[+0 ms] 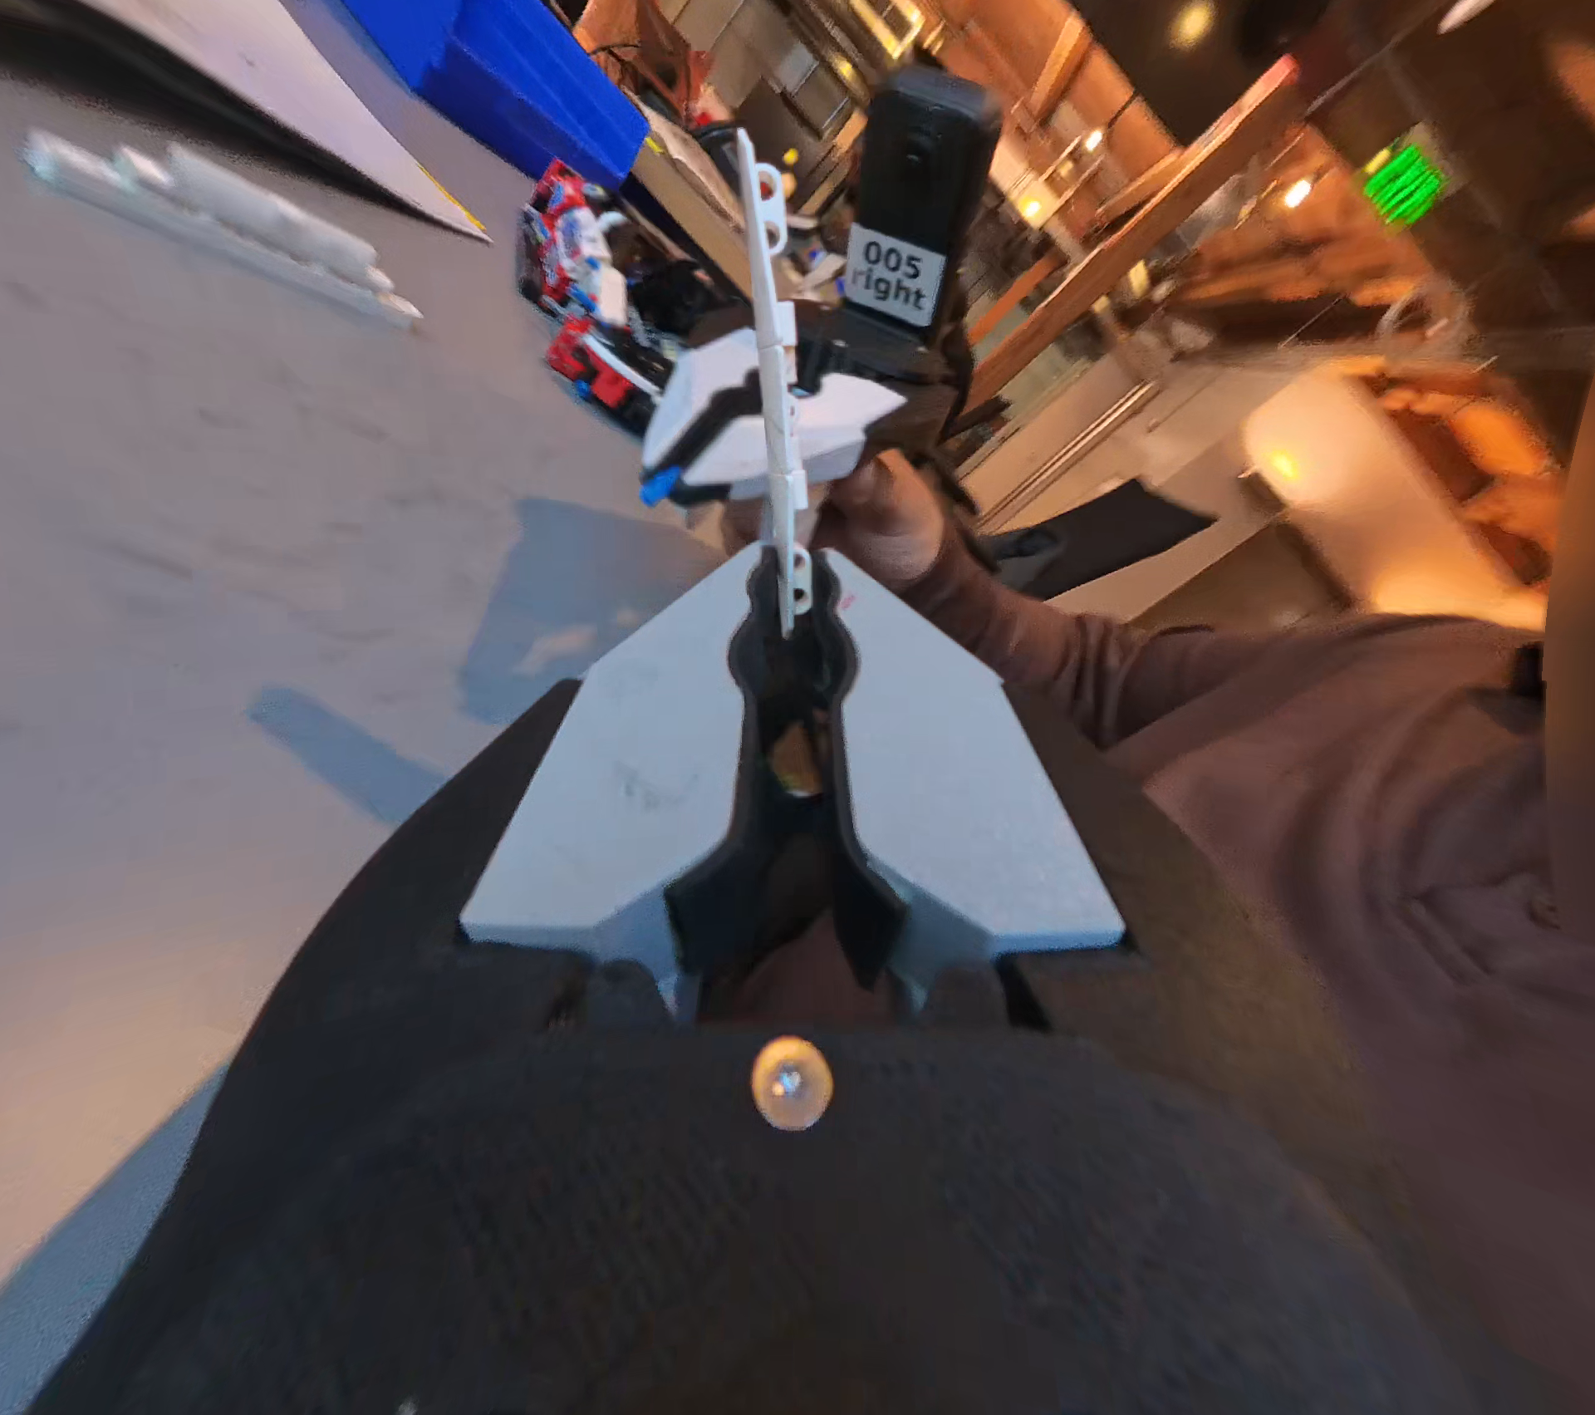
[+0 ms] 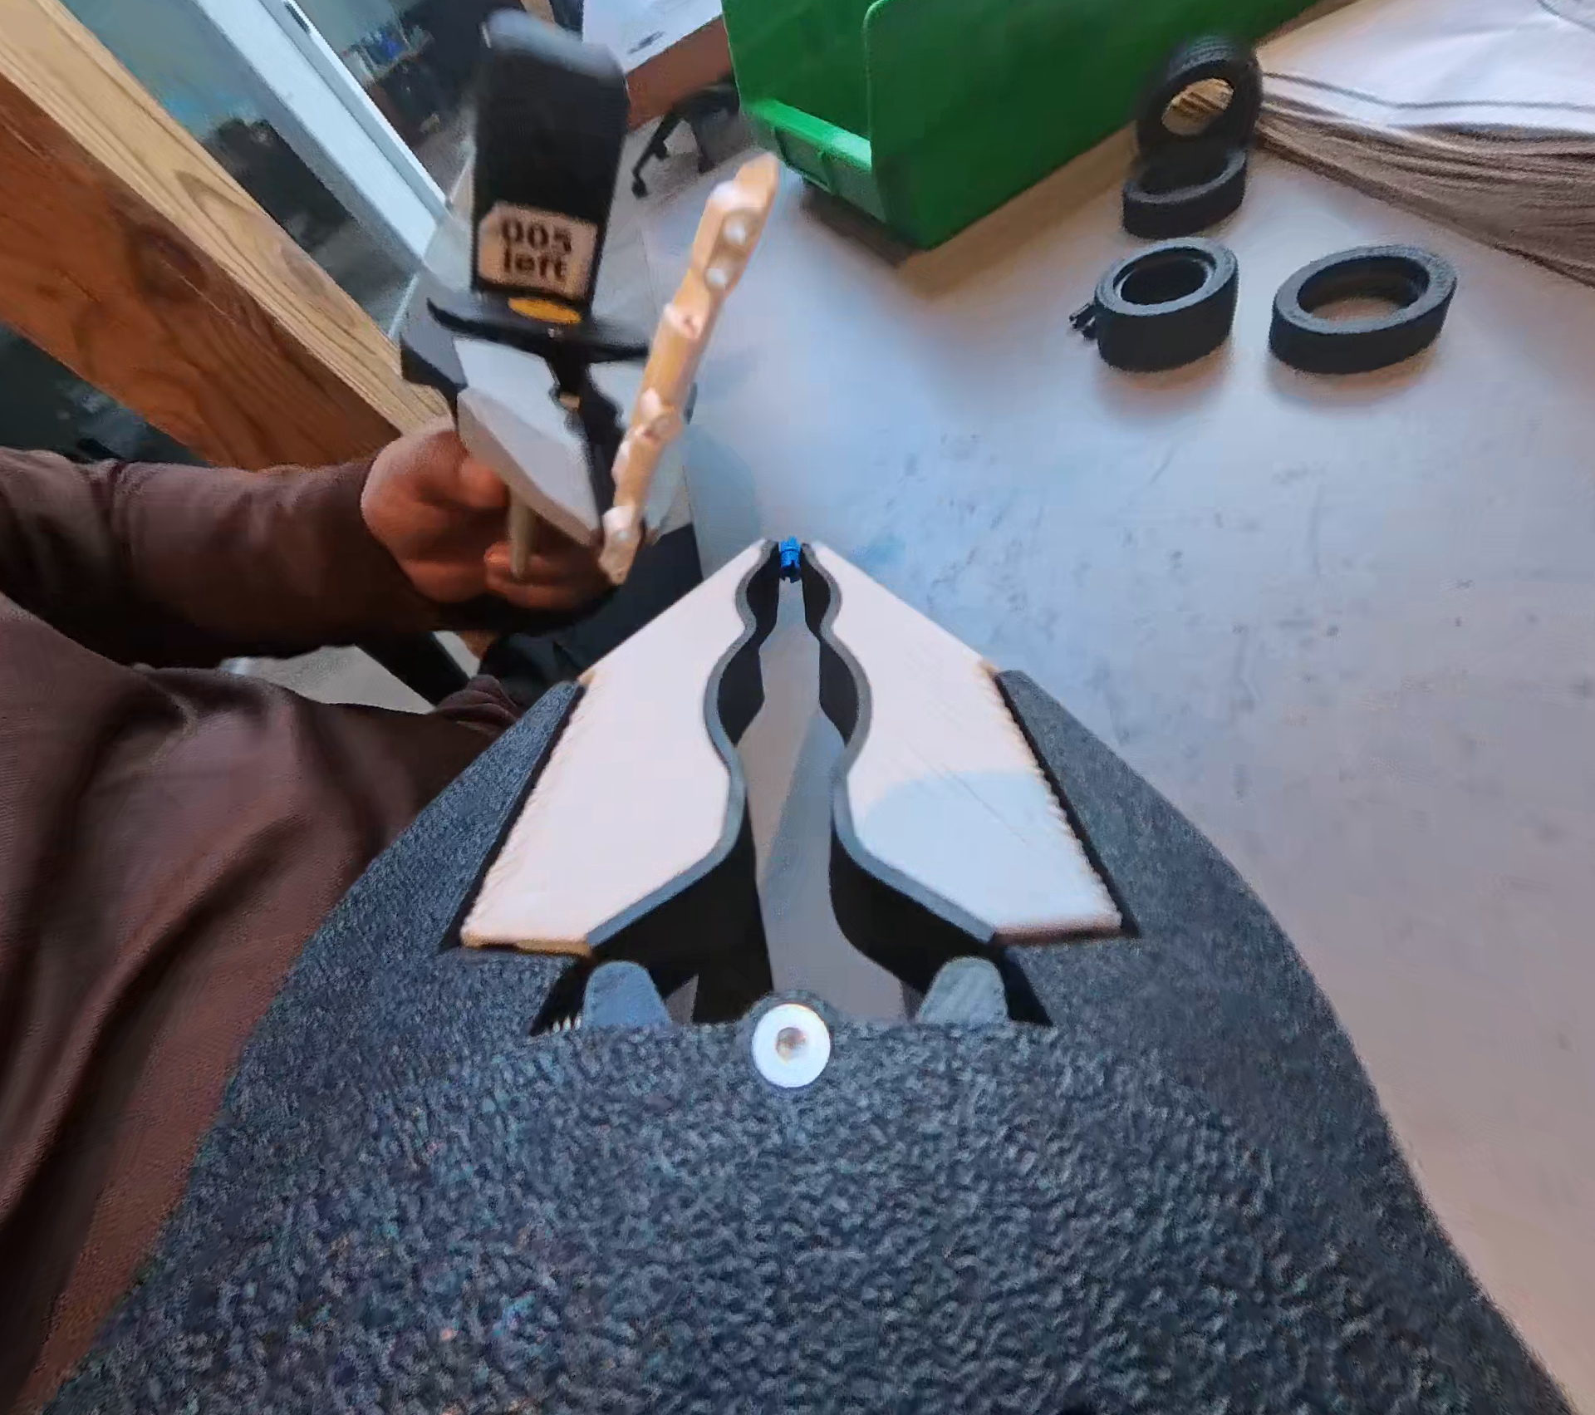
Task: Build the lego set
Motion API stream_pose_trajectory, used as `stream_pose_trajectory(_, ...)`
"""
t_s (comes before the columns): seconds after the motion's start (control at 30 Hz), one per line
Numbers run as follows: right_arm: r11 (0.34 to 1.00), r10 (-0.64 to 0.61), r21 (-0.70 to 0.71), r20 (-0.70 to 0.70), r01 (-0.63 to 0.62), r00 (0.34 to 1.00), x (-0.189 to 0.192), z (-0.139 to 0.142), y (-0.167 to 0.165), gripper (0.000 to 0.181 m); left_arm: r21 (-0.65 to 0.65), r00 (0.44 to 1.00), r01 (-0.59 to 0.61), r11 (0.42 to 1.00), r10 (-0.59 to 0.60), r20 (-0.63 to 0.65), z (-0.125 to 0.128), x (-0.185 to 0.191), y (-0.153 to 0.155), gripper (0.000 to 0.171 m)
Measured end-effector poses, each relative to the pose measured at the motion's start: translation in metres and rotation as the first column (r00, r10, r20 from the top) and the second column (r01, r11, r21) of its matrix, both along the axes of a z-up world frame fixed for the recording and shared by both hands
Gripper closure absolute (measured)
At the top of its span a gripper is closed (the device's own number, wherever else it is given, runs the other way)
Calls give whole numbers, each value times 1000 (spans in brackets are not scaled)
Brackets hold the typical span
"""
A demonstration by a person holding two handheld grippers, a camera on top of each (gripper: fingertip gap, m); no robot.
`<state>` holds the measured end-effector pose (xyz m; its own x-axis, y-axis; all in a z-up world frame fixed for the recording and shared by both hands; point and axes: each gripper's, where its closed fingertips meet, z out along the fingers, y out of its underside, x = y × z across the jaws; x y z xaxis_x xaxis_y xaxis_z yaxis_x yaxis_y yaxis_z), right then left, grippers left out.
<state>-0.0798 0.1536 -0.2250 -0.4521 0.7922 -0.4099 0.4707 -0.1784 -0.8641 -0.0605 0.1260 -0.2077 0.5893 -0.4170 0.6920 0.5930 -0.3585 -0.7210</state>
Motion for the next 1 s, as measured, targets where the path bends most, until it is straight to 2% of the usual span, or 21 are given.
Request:
stream_pose_trajectory(0.07, 1000, 27, -11, -49, -28, 998, -3, 9, -5, 177, -1, 990, -11, 1000, 11, -139, -3, -14, 5, 166)
stream_pose_trajectory(0.13, 998, 26, -54, -141, -34, 990, -5, 27, -2, 177, 16, 990, 76, 997, -74, -120, 3, -11, 2, 166)
stream_pose_trajectory(0.23, 996, -53, -84, -176, 38, 983, -13, 36, 17, 177, 92, 981, 157, 983, -145, -126, 13, -2, 1, 166)
stream_pose_trajectory(0.33, 989, -47, -147, -195, 18, 980, -15, 43, 15, 177, 84, 974, 172, 982, -156, -163, 9, 1, 11, 166)
stream_pose_trajectory(0.47, 994, -64, -98, -160, 48, 985, -23, 31, 12, 177, 56, 976, 178, 983, -169, -136, 5, -5, 23, 166)
stream_pose_trajectory(0.73, 996, -87, -47, -121, 82, 989, -36, 18, 14, 177, -9, 954, 159, 987, -156, -254, -4, -21, 36, 167)
stream_pose_trajectory(0.83, 995, -100, 11, -95, 102, 990, -40, 6, 16, 177, -8, 953, 158, 987, -154, -260, -4, -25, 38, 167)
stream_pose_trajectory(1.0, 989, -116, 76, -99, 124, 988, -43, 3, 18, 177, -19, 954, 148, 989, -148, -261, -6, -32, 39, 166)
